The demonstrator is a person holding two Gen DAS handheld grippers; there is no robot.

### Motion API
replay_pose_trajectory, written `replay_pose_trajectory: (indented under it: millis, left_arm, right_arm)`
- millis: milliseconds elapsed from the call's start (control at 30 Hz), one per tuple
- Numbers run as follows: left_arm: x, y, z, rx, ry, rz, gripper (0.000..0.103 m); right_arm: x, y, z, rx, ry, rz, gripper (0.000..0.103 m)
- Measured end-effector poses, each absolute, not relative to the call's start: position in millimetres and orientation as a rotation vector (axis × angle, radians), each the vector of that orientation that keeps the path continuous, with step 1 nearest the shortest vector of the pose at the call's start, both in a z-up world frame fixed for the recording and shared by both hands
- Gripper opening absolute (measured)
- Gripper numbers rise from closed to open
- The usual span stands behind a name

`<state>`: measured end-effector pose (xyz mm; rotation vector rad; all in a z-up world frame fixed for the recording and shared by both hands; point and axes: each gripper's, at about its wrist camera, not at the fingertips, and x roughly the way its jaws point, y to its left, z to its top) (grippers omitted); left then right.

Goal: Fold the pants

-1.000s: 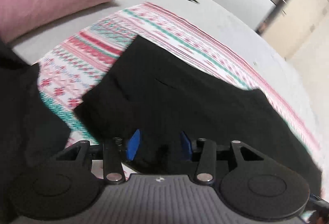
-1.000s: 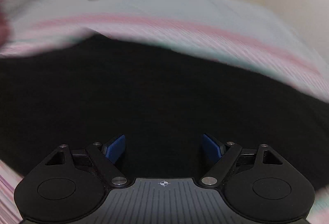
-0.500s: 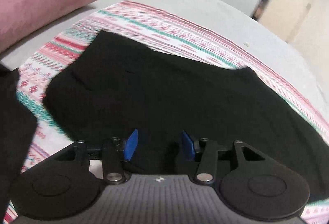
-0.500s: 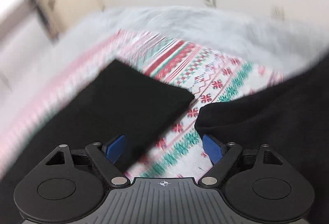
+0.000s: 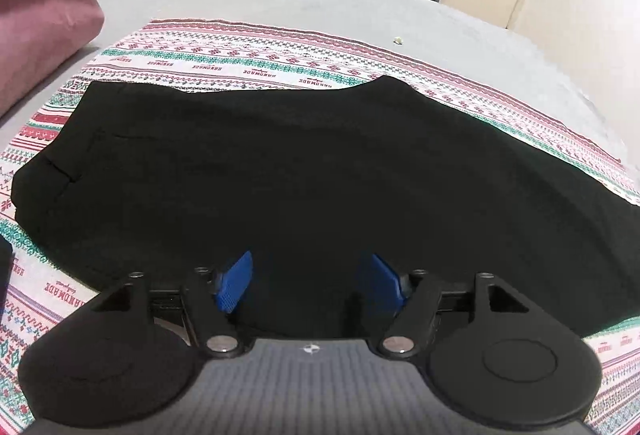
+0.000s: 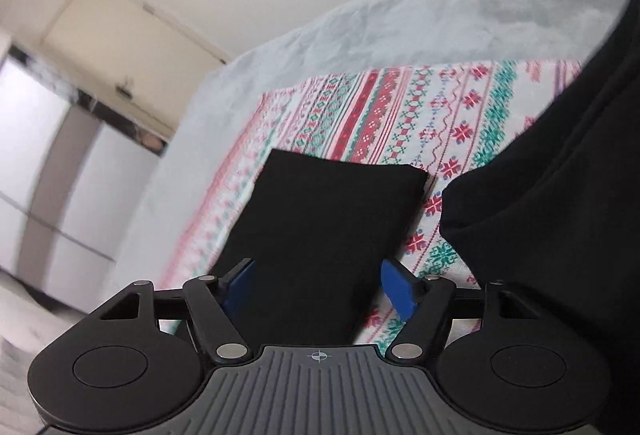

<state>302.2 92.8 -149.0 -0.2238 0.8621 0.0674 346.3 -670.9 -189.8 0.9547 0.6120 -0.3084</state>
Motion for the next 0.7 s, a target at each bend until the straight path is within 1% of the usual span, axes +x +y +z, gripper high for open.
replay_pose_trajectory:
  millis: [67, 133, 200, 267, 367, 400, 433, 467, 567, 667, 700]
  left_arm:
    - [308, 95, -152, -0.232, 0.866, 0.074, 0.085]
    - [313, 95, -152, -0.235, 0.864, 0.070, 0.085]
    - [311, 93, -151, -0.207, 0.855, 0.082, 0.085]
    - [308, 83, -153, -0.178, 0.866, 0.089, 0.089]
    - [307, 80, -158, -0.174, 0.891, 0.094, 0.091]
    - [307, 79, -158, -0.172, 0.895, 0.094, 0.092]
    - [306, 80, -159, -0.169, 0.896, 0.090, 0.095]
    - [306, 80, -158, -0.161, 0.895, 0.085, 0.099]
    - [306, 79, -160, -0.130, 0.902, 0.081, 0.101]
    - [305, 78, -161, -0.136, 0.914, 0.073, 0.103]
    - [305, 78, -161, -0.138, 0.916, 0.071, 0.103]
  right_arm:
    - [354, -665, -195, 0.923, 0.690, -0.334, 0.068]
    - [358, -664, -206, 0.948, 0.731, -0.368, 0.064]
    - [360, -662, -207, 0.933, 0.701, -0.399, 0.063]
    - [364, -658, -209, 0.912, 0.683, -0.426, 0.063]
    - [369, -651, -211, 0.876, 0.653, -0.468, 0.064]
    - [371, -650, -212, 0.872, 0.645, -0.479, 0.065]
    - [372, -648, -212, 0.870, 0.635, -0.488, 0.068]
    - [373, -646, -211, 0.867, 0.627, -0.498, 0.068]
    - [376, -642, -211, 0.844, 0.611, -0.518, 0.068]
    - [372, -644, -213, 0.884, 0.570, -0.523, 0.064]
    - [371, -646, -215, 0.904, 0.556, -0.525, 0.057]
